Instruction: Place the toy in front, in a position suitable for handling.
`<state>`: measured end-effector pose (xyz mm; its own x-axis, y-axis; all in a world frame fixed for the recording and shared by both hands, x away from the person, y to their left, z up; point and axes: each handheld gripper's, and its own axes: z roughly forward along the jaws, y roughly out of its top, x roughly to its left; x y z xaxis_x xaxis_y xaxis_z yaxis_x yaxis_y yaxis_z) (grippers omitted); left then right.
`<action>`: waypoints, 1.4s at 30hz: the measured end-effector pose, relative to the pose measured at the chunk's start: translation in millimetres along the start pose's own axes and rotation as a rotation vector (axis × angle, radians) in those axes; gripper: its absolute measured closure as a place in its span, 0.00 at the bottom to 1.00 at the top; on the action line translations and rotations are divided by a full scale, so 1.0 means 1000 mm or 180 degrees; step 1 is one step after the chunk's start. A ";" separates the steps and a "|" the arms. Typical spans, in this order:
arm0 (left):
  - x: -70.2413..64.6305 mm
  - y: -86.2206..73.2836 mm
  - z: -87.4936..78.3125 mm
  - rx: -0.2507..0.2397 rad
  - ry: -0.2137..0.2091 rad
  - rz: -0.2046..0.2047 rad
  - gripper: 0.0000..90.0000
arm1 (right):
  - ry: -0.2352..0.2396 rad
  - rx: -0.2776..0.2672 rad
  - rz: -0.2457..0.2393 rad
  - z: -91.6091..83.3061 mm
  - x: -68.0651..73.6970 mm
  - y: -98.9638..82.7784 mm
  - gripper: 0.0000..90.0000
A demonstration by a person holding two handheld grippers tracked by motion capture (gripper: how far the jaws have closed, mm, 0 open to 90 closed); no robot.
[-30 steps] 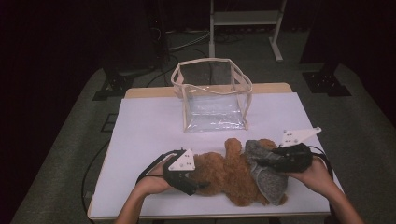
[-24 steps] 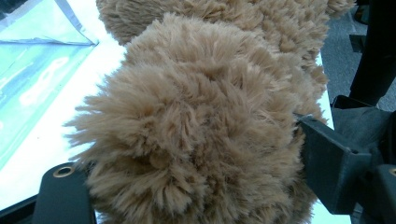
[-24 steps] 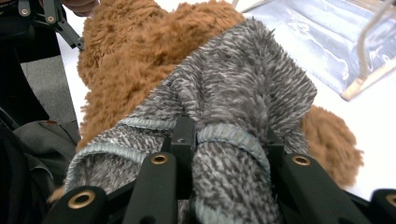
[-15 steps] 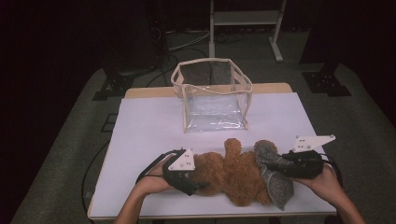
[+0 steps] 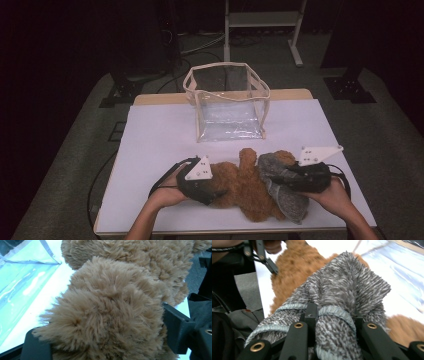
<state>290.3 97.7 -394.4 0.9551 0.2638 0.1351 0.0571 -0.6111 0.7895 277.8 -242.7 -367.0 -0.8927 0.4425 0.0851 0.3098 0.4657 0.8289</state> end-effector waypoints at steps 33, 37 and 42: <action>-0.002 0.008 -0.006 0.0003 -0.0095 0.0028 0.13 | -0.0120 -0.0144 -0.0068 0.004 0.005 -0.006 0.77; -0.003 0.015 -0.007 -0.0096 -0.0108 0.0063 0.13 | -0.0054 -0.0194 -0.0198 0.001 0.024 -0.009 0.77; -0.010 0.011 -0.006 -0.0051 -0.0214 0.0219 0.31 | -0.0010 -0.0140 -0.0296 -0.002 0.034 -0.006 0.76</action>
<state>279.1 92.9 -383.3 0.9740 0.1705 0.1493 -0.0135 -0.6138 0.7893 245.5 -231.7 -367.8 -0.9159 0.4014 0.0050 0.2110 0.4707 0.8567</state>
